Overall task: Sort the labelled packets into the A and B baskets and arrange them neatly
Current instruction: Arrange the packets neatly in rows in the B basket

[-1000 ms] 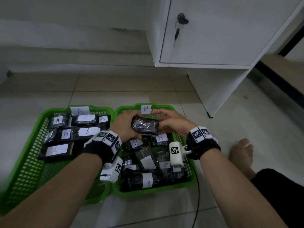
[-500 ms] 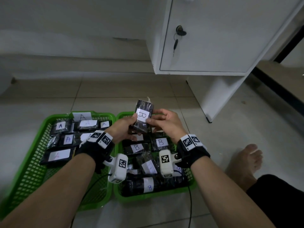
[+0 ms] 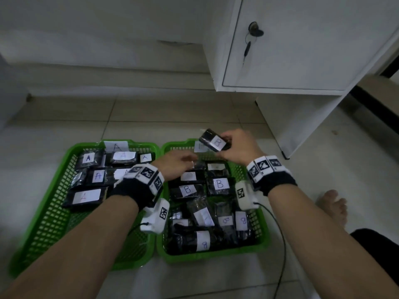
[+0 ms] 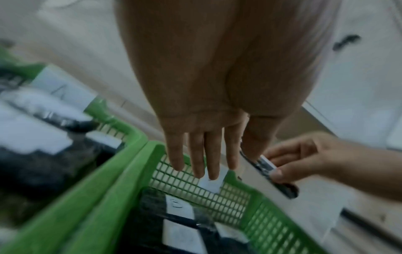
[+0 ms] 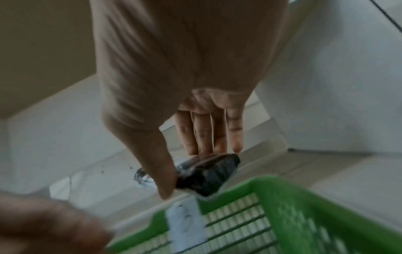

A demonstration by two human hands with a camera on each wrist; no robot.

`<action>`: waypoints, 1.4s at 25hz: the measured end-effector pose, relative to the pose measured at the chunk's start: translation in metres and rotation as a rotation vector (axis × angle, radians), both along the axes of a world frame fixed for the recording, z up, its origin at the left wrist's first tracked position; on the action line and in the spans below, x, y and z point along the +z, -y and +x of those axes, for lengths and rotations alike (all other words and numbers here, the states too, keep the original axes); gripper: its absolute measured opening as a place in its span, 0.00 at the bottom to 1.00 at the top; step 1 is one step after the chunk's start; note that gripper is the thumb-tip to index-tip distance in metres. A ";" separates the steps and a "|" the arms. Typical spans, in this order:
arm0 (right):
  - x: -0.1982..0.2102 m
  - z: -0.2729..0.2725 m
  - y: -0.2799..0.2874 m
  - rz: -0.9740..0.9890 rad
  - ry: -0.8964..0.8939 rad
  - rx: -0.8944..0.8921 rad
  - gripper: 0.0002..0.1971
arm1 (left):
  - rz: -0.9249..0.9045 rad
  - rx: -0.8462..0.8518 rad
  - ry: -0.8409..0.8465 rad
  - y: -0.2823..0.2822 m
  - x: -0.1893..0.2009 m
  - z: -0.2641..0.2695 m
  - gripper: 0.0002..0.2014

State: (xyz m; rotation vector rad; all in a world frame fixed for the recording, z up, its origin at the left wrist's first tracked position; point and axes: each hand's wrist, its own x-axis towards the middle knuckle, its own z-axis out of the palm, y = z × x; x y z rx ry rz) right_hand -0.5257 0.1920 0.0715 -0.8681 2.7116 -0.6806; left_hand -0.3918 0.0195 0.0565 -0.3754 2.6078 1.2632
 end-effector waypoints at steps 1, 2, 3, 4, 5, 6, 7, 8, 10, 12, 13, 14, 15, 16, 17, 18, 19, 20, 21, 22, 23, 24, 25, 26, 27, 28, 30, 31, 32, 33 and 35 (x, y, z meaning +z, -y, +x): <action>-0.001 -0.010 -0.005 0.130 -0.032 0.009 0.24 | -0.140 -0.092 0.050 -0.001 -0.005 0.000 0.15; -0.004 -0.016 -0.008 0.242 -0.067 0.040 0.24 | -0.224 -0.181 0.120 -0.002 -0.013 0.000 0.16; -0.010 -0.020 -0.009 0.329 -0.099 0.075 0.23 | -0.294 -0.261 0.195 -0.004 -0.021 0.001 0.17; -0.016 -0.021 -0.008 0.387 -0.129 0.113 0.23 | -0.372 -0.323 0.267 -0.007 -0.027 0.002 0.18; -0.022 -0.021 -0.004 0.431 -0.156 0.151 0.23 | -0.456 -0.367 0.319 -0.009 -0.032 0.001 0.18; -0.031 -0.019 0.001 0.459 -0.177 0.186 0.22 | -0.525 -0.388 0.353 -0.012 -0.037 0.002 0.19; -0.035 -0.019 0.006 0.479 -0.198 0.214 0.21 | -0.566 -0.391 0.376 -0.013 -0.037 0.002 0.20; -0.043 -0.017 0.011 0.489 -0.207 0.241 0.19 | -0.578 -0.398 0.397 -0.013 -0.038 0.002 0.21; -0.054 -0.018 0.019 0.507 -0.235 0.265 0.15 | -0.583 -0.439 0.416 -0.014 -0.035 0.002 0.21; -0.061 -0.018 0.024 0.537 -0.264 0.272 0.11 | -0.597 -0.487 0.418 -0.016 -0.029 0.004 0.20; -0.062 -0.018 0.025 0.556 -0.283 0.275 0.10 | -0.604 -0.500 0.414 -0.016 -0.027 0.004 0.20; -0.064 -0.019 0.024 0.559 -0.302 0.279 0.10 | -0.605 -0.510 0.415 -0.017 -0.025 0.005 0.21; -0.066 -0.019 0.025 0.562 -0.322 0.280 0.09 | -0.610 -0.524 0.410 -0.017 -0.024 0.006 0.21; -0.069 -0.020 0.025 0.563 -0.337 0.282 0.09 | -0.618 -0.538 0.413 -0.017 -0.024 0.007 0.22; -0.070 -0.020 0.025 0.558 -0.338 0.283 0.09 | -0.622 -0.551 0.413 -0.016 -0.025 0.008 0.22; -0.070 -0.020 0.025 0.543 -0.328 0.287 0.10 | -0.621 -0.558 0.411 -0.015 -0.025 0.008 0.22; -0.068 -0.020 0.024 0.532 -0.303 0.281 0.10 | -0.609 -0.550 0.405 -0.015 -0.025 0.008 0.21; -0.066 -0.020 0.022 0.508 -0.269 0.260 0.10 | -0.586 -0.528 0.388 -0.014 -0.025 0.009 0.21; -0.060 -0.019 0.019 0.471 -0.233 0.228 0.12 | -0.548 -0.482 0.340 -0.013 -0.027 0.009 0.20; -0.054 -0.019 0.016 0.424 -0.196 0.188 0.14 | -0.497 -0.421 0.267 -0.011 -0.029 0.008 0.18; -0.048 -0.016 0.011 0.361 -0.148 0.140 0.16 | -0.429 -0.358 0.187 -0.011 -0.030 0.009 0.16; -0.039 -0.012 0.006 0.291 -0.073 0.096 0.18 | -0.352 -0.307 0.127 -0.011 -0.029 0.008 0.14; -0.033 -0.006 0.000 0.228 0.029 0.074 0.18 | -0.270 -0.278 0.111 -0.012 -0.028 0.009 0.12; -0.028 0.003 -0.007 0.196 0.141 0.080 0.16 | -0.191 -0.271 0.123 -0.015 -0.025 0.010 0.11; -0.026 0.012 -0.012 0.220 0.232 0.108 0.14 | -0.143 -0.288 0.151 -0.017 -0.022 0.009 0.13; -0.026 0.024 -0.017 0.297 0.280 0.159 0.14 | -0.137 -0.328 0.182 -0.022 -0.019 0.011 0.15; -0.035 0.047 -0.022 0.523 0.262 0.279 0.20 | -0.216 -0.409 0.210 -0.027 -0.021 0.015 0.17; -0.040 0.056 -0.025 0.604 0.249 0.318 0.24 | -0.251 -0.424 0.202 -0.028 -0.023 0.018 0.17; -0.044 0.062 -0.028 0.625 0.255 0.326 0.25 | -0.250 -0.419 0.190 -0.028 -0.025 0.021 0.17; -0.045 0.065 -0.034 0.590 0.284 0.310 0.22 | -0.199 -0.393 0.189 -0.028 -0.025 0.024 0.16; -0.035 0.062 -0.047 0.456 0.381 0.244 0.14 | 0.012 -0.293 0.245 -0.026 -0.019 0.028 0.13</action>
